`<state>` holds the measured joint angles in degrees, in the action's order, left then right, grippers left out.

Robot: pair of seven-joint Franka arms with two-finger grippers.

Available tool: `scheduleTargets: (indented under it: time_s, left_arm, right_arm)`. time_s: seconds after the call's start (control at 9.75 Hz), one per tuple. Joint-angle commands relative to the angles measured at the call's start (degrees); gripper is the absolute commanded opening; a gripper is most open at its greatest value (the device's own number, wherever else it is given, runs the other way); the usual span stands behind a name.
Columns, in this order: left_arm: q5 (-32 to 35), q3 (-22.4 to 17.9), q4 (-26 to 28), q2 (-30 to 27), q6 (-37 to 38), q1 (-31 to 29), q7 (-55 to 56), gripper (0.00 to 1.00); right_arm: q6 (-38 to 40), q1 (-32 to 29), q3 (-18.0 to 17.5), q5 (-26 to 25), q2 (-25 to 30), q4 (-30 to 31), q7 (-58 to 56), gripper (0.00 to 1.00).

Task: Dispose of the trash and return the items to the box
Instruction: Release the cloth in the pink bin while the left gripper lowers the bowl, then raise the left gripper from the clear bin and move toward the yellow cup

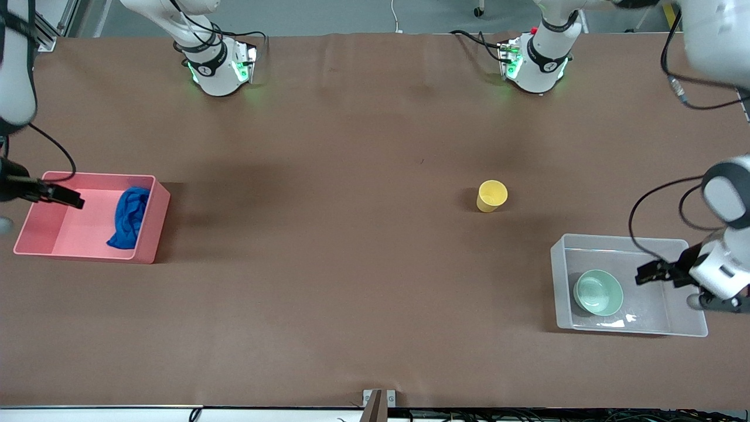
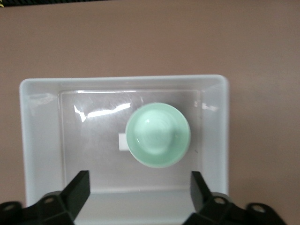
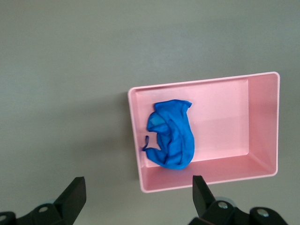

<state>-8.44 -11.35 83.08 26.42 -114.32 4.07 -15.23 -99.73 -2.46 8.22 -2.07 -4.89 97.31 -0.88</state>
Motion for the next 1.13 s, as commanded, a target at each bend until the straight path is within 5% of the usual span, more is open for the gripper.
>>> scheduleTargets:
  time_s: [0.0, 0.21, 0.51, 0.82, 1.03]
  left_arm:
    - [4.7, 4.0, 6.5, -10.3, 7.3, 0.3, 4.4, 1.00]
    - [4.7, 7.9, 17.3, -22.8, 8.8, 0.3, 10.1, 1.00]
    - [4.8, 16.0, 33.7, -34.4, 5.0, 0.1, 18.4, 1.00]
    - [4.8, 24.1, 48.9, -35.9, -9.9, -0.3, 24.1, 0.98]
    - [4.8, 24.5, 54.0, -32.0, -18.5, -0.3, 24.2, 0.93]
  right_arm:
    - [9.8, -0.5, -1.3, 0.4, 4.0, -5.7, 1.1, 1.00]
    - [16.5, -1.0, -1.4, 0.5, 3.7, -14.9, 1.0, 1.00]
    - [16.9, -1.3, -2.6, 0.5, 3.6, -14.3, 1.2, 1.00]
    - [16.9, -1.1, -2.9, 1.7, 4.0, -13.5, 1.1, 1.00]
    - [16.9, -0.8, -2.9, 2.4, 4.1, -13.5, 1.1, 1.00]
